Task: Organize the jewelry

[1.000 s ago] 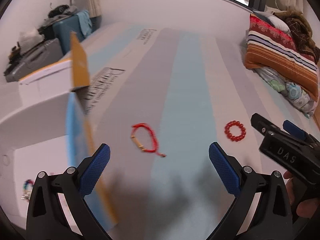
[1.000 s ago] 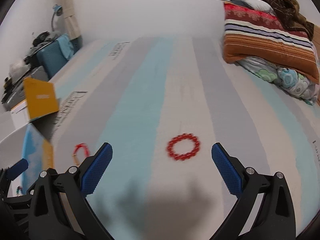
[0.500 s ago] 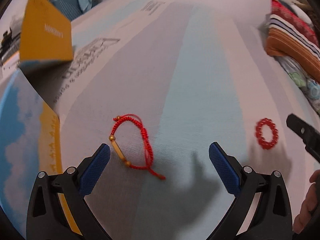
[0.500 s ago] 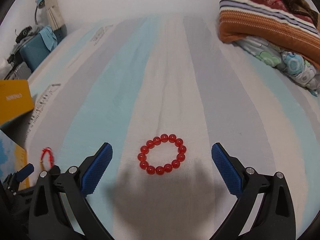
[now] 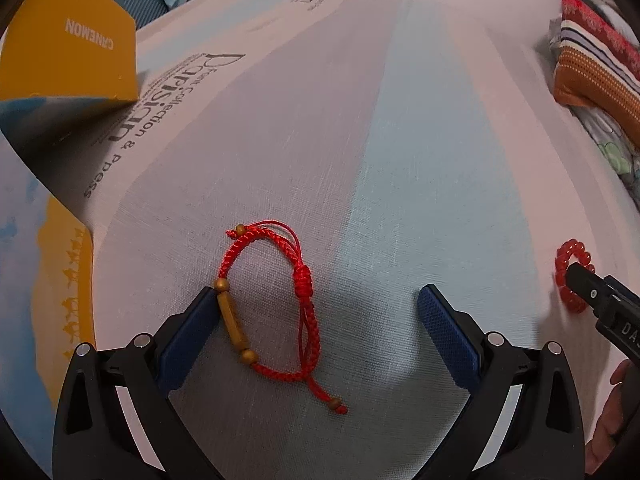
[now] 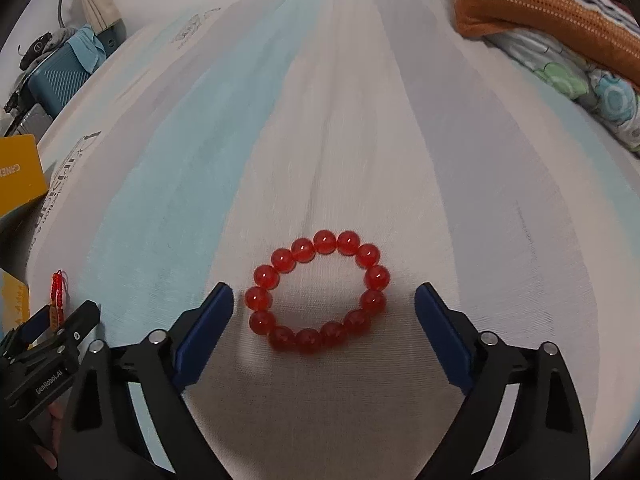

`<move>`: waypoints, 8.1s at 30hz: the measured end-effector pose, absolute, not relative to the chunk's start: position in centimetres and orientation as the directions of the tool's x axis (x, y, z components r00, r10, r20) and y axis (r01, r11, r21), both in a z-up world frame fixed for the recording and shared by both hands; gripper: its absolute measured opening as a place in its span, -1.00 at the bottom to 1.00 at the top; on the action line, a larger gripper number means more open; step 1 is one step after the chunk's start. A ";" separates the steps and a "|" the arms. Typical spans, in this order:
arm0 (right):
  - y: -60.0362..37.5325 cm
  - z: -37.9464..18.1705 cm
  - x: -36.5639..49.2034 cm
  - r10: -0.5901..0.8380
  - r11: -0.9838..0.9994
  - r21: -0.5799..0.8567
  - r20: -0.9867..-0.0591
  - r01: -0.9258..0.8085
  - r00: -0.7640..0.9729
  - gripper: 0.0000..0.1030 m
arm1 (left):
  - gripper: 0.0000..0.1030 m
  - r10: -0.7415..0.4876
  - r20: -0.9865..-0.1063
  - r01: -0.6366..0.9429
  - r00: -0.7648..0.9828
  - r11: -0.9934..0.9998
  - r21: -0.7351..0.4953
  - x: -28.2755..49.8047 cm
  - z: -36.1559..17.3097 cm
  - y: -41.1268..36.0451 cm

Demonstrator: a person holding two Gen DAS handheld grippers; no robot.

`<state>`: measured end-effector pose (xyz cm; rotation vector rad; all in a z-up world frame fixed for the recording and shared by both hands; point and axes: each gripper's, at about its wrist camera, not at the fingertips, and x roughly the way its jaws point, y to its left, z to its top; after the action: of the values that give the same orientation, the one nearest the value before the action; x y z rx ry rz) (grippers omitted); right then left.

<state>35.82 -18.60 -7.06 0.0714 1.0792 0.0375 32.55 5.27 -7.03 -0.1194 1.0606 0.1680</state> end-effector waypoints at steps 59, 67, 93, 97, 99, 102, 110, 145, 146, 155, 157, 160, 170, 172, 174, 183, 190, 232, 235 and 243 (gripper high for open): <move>-18.5 -3.2 32.8 0.072 0.996 0.085 -0.848 0.001 0.526 -0.75 | -0.90 -0.019 -0.839 -0.082 0.544 0.994 -0.076 27.2 -1.2 5.3; -16.7 0.0 30.5 0.074 0.997 0.081 -0.824 -0.012 0.562 -0.75 | -0.90 -0.008 -0.825 -0.068 0.565 0.996 -0.056 25.0 0.8 5.9; -7.9 8.1 22.3 0.111 0.992 0.046 -0.738 -0.114 0.665 -0.75 | -0.89 0.043 -0.763 -0.144 0.645 0.987 -0.066 16.0 7.4 13.7; -5.9 8.4 21.5 0.136 0.988 0.052 -0.732 -0.145 0.668 -0.75 | -0.90 0.061 -0.758 -0.174 0.650 0.982 -0.070 14.7 7.6 15.8; -4.6 8.6 21.2 0.149 0.985 0.051 -0.730 -0.164 0.668 -0.75 | -0.89 0.077 -0.761 -0.194 0.644 0.979 -0.066 14.1 7.6 17.1; -2.5 8.8 20.7 0.167 0.980 0.047 -0.724 -0.193 0.669 -0.75 | -0.89 0.106 -0.752 -0.219 0.651 0.974 -0.052 13.1 7.8 18.7; 3.0 9.6 18.8 0.233 0.958 0.045 -0.703 -0.285 0.672 -0.75 | -0.89 0.172 -0.746 -0.287 0.643 0.958 -0.027 10.6 8.1 23.2; 16.8 4.8 15.0 0.352 0.852 0.026 -0.769 -0.523 0.534 -0.75 | -0.89 0.231 -0.827 -0.444 0.512 0.896 -0.025 7.8 3.1 33.3; 16.9 4.6 15.0 0.348 0.852 0.022 -0.771 -0.524 0.533 -0.75 | -0.89 0.230 -0.830 -0.445 0.509 0.895 -0.024 7.9 3.0 33.4; 17.5 3.9 15.2 0.334 0.856 0.014 -0.778 -0.517 0.532 -0.65 | -0.72 0.208 -0.840 -0.437 0.501 0.898 -0.038 8.3 2.9 33.4; 17.5 4.0 15.2 0.348 0.852 0.026 -0.775 -0.522 0.528 -0.63 | -0.30 0.229 -0.828 -0.444 0.511 0.896 -0.026 8.1 3.3 33.3; 17.1 4.6 14.9 0.355 0.857 0.030 -0.758 -0.514 0.548 -0.22 | 0.14 0.246 -0.804 -0.454 0.542 0.890 -0.033 7.4 4.2 33.2; 15.0 8.5 12.7 0.397 0.869 0.052 -0.666 -0.492 0.631 0.68 | 0.84 0.306 -0.735 -0.473 0.605 0.881 -0.022 5.0 7.0 32.3; 14.3 9.2 11.9 0.399 0.875 0.056 -0.644 -0.480 0.653 0.77 | 0.89 0.317 -0.715 -0.473 0.623 0.881 -0.021 4.4 7.6 32.0; 13.9 9.7 11.0 0.395 0.879 0.050 -0.632 -0.474 0.667 0.84 | 0.89 0.321 -0.701 -0.470 0.636 0.882 -0.022 3.6 8.1 31.6; 11.9 10.3 6.5 0.373 0.894 0.012 -0.573 -0.448 0.729 0.85 | 0.89 0.317 -0.665 -0.453 0.676 0.891 -0.036 -0.4 7.8 30.2; 9.9 9.7 3.7 0.359 0.907 0.021 -0.561 -0.421 0.746 0.85 | 0.89 0.302 -0.649 -0.430 0.698 0.902 -0.042 -4.0 7.0 28.8; 9.7 8.0 1.5 0.347 0.902 -0.010 -0.578 -0.431 0.738 0.85 | 0.89 0.283 -0.644 -0.395 0.710 0.918 -0.031 -5.7 5.9 27.1; 9.8 7.9 1.5 0.345 0.902 -0.011 -0.582 -0.432 0.736 0.85 | 0.89 0.297 -0.646 -0.405 0.704 0.914 -0.021 -5.6 5.8 27.1; 9.8 7.7 1.5 0.345 0.902 -0.011 -0.583 -0.432 0.735 0.85 | 0.89 0.325 -0.624 -0.414 0.711 0.910 0.002 -5.7 6.0 26.7</move>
<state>1.53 9.82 7.69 -0.1494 0.6100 0.4290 -5.67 26.71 5.99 -0.1418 0.6639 0.4116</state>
